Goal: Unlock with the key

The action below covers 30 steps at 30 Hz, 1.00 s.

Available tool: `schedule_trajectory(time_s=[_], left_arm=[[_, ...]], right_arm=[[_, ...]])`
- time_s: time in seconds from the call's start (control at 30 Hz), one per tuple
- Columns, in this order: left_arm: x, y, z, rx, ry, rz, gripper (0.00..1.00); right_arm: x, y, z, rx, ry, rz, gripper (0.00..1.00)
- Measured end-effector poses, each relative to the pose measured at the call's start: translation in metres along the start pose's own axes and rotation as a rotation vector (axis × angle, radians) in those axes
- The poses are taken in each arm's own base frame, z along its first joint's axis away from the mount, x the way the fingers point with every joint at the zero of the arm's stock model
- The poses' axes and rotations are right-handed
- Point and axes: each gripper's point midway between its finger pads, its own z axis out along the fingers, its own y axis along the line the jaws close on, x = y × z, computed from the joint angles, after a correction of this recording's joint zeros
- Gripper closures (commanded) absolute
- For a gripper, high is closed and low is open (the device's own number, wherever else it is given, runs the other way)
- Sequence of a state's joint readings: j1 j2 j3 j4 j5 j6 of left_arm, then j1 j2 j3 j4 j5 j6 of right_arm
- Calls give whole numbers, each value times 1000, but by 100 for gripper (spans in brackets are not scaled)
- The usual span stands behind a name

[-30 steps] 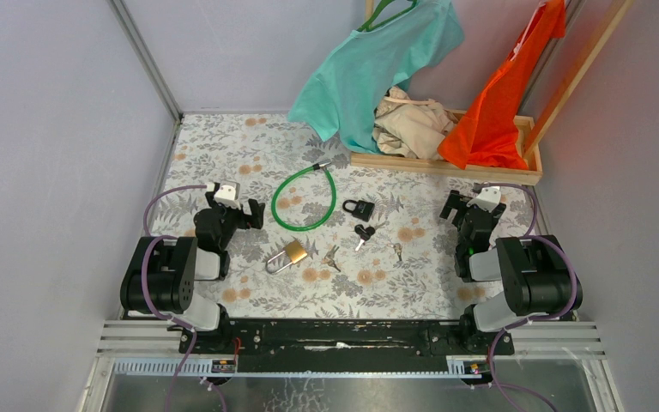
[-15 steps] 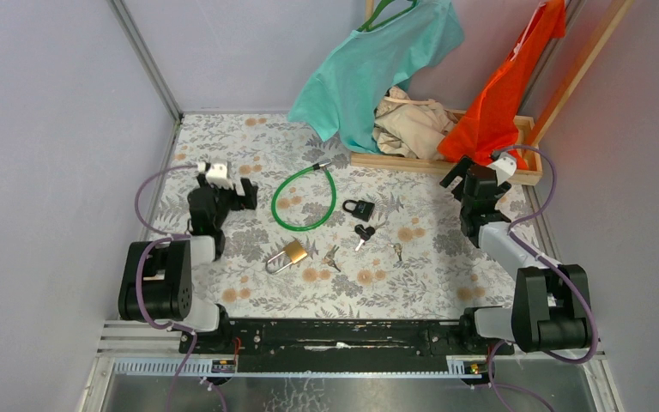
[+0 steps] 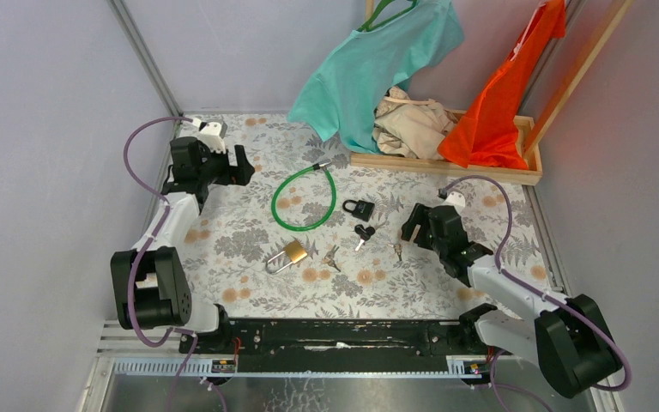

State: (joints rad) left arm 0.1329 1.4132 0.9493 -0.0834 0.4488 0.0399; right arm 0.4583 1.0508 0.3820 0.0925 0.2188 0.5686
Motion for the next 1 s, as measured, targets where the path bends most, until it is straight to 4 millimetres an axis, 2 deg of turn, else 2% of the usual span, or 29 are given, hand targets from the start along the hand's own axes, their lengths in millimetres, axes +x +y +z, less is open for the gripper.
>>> schedule_trajectory(time_s=[0.07,0.17,0.3,0.4,0.57,0.77,1.0], left_arm=[[13,-5,-3,19,51,-21,0],[31,-10,-8,37,125,-54,0],[42,-15,-15,50,173,-66,0],[46,-18,-22,55,192,-55,0],[54,-22,-29,73,234,-36,0],[57,-25,-34,97,262,-11,0],[60,-25,-37,106,283,20,0]], right_arm=[[7,4,-4,-11,19,-4,33],[16,4,-4,3,56,-21,35],[27,4,-2,22,107,-48,38],[35,4,0,25,134,-62,39],[50,1,4,43,187,-91,48],[55,15,8,25,210,-130,52],[58,24,12,33,232,-170,72]])
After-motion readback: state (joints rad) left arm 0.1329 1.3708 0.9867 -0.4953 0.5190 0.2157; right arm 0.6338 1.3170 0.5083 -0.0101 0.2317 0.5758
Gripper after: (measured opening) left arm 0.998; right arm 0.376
